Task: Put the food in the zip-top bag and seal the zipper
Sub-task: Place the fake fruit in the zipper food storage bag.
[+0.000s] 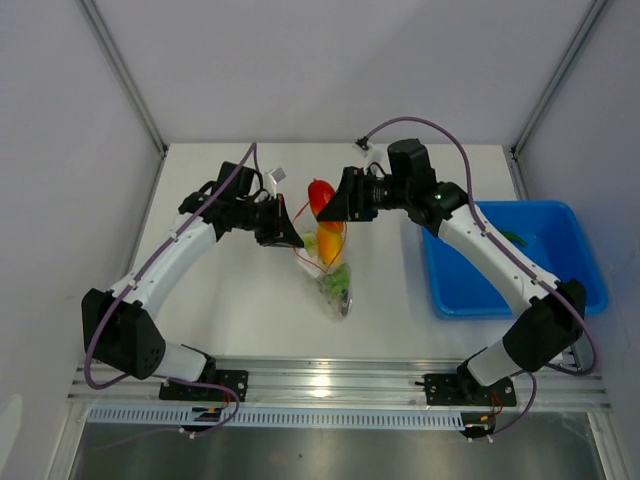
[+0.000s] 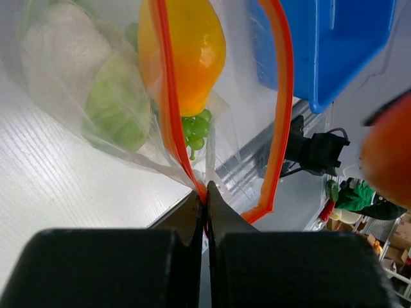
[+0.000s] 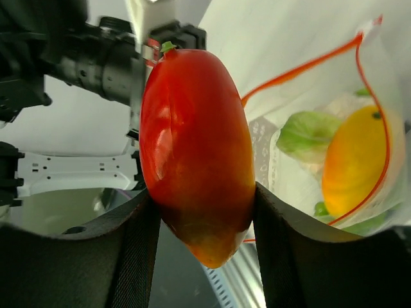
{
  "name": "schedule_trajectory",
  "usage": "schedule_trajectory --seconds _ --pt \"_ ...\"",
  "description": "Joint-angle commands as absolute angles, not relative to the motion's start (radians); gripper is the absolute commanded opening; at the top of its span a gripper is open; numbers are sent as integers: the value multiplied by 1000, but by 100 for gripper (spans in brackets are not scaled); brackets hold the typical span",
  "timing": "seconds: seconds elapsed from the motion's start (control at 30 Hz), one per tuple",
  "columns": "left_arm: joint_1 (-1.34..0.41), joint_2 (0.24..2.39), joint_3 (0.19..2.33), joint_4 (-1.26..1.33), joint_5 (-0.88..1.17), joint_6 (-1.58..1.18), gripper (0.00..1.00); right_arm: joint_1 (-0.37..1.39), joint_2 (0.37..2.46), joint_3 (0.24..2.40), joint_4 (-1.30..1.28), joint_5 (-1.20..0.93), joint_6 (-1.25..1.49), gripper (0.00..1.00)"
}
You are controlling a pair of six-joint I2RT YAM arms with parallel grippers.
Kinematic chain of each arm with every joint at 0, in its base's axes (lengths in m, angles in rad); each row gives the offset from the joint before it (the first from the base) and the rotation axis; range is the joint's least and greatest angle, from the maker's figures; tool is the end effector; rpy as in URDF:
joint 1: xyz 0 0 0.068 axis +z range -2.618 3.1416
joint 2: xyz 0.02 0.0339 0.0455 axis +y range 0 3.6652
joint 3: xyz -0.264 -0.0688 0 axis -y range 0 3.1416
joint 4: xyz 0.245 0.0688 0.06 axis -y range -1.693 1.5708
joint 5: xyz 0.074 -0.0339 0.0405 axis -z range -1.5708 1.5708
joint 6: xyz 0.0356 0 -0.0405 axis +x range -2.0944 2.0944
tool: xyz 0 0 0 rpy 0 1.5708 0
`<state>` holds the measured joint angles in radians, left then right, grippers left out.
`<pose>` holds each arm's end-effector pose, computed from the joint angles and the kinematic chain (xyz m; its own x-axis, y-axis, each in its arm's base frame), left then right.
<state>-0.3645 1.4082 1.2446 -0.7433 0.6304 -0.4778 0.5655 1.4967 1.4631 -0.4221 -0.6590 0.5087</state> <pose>0.2654 -0.1237 0.3124 -0.9419 -0.0382 -0.3337 0.2187 0.6843 -0.6956 0.2746 0.2001 0.3836 -0.7570 -0.0243 -0.6530 -0.5945 0.4405 0.6727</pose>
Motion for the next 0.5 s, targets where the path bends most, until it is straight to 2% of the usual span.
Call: schedule_trajectory --seconds 0.0,0.23,0.3,0.47 --pt "-371 1385 1299 -729 641 -474 1 578 1529 1525 -475 -695 609 0" --pt "-370 1385 1299 -739 638 -466 1 586 1636 1623 -679 -656 607 0" --pt "-371 1390 1298 -741 641 -468 1 592 1666 1675 -716 -675 607 7" --pt "-373 1391 1295 -735 644 -469 1 624 1730 1732 -816 -620 580 13"
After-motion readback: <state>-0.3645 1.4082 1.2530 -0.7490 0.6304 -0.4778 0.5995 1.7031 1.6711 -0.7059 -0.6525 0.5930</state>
